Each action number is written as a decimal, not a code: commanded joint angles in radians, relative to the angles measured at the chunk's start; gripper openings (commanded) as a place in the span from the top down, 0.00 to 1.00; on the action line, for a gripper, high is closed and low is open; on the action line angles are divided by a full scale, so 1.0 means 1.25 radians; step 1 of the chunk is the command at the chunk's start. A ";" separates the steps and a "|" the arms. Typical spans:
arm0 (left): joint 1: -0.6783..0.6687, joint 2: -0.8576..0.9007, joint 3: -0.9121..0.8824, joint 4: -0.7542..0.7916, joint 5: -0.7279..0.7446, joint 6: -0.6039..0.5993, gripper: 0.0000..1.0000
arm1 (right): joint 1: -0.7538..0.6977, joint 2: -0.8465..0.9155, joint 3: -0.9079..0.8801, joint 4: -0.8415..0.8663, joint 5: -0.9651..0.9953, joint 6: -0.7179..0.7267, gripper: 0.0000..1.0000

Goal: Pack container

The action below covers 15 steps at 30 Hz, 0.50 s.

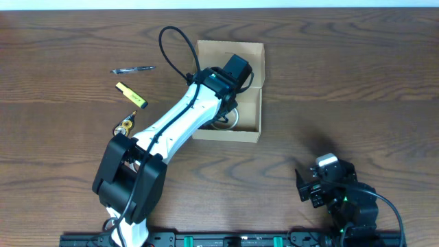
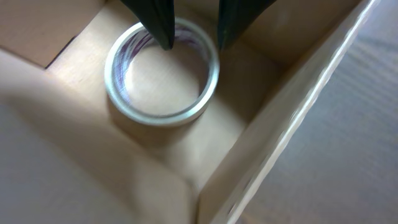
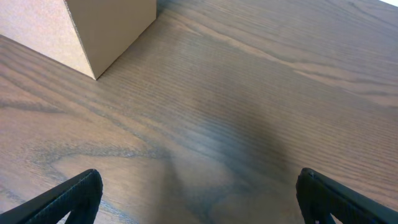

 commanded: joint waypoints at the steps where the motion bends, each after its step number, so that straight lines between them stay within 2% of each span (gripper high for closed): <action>1: 0.003 -0.031 -0.002 0.016 -0.068 -0.013 0.75 | -0.006 -0.005 -0.002 -0.002 0.002 0.008 0.01; 4: 0.020 -0.096 -0.002 0.005 -0.134 -0.060 0.69 | -0.006 -0.005 -0.002 -0.002 0.002 0.008 0.01; 8: 0.058 -0.207 -0.019 -0.083 -0.230 -0.165 0.54 | -0.006 -0.005 -0.002 -0.002 0.002 0.008 0.01; 11: 0.087 -0.290 -0.099 -0.110 -0.251 -0.266 0.52 | -0.006 -0.005 -0.002 -0.002 0.002 0.008 0.01; 15: 0.112 -0.407 -0.280 -0.104 -0.230 -0.432 0.50 | -0.006 -0.005 -0.002 -0.002 0.002 0.008 0.01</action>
